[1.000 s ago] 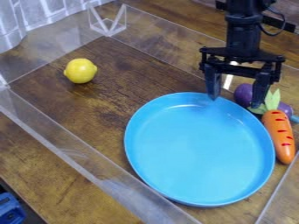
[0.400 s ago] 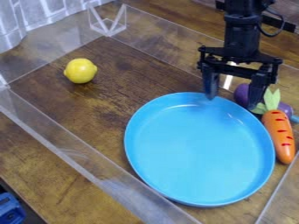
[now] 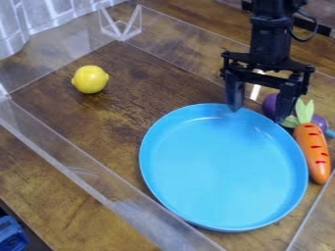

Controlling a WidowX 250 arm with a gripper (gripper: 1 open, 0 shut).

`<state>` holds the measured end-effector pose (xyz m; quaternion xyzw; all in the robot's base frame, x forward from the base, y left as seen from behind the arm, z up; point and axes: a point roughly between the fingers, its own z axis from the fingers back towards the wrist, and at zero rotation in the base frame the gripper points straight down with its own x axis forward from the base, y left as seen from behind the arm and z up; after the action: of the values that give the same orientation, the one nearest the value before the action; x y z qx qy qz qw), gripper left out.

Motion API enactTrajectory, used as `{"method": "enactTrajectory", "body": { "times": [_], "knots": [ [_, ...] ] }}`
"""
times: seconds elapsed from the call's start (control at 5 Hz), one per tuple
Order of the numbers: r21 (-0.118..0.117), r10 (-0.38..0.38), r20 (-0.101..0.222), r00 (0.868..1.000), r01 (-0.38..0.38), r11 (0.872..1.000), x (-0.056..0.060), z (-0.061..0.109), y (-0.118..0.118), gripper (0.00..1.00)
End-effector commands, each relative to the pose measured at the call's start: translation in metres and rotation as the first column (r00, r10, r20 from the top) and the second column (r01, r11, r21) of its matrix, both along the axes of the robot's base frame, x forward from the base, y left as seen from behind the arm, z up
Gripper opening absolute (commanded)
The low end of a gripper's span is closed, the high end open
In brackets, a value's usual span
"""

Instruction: Remove the purple eggplant from the blue tray and put it on the table

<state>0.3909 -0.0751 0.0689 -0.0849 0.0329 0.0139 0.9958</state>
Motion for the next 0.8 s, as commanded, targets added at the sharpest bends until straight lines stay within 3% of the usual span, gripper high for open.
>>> {"method": "enactTrajectory", "body": {
  "times": [0.0, 0.6],
  "knots": [
    [-0.005, 0.003, 0.082, 0.997, -0.003, 1.0, 0.0105, 0.0278, 0.006, 1.0],
    [0.05, -0.043, 0.022, 0.999, 0.042, 0.998, 0.0023, 0.0187, 0.0158, 1.0]
  ]
}}
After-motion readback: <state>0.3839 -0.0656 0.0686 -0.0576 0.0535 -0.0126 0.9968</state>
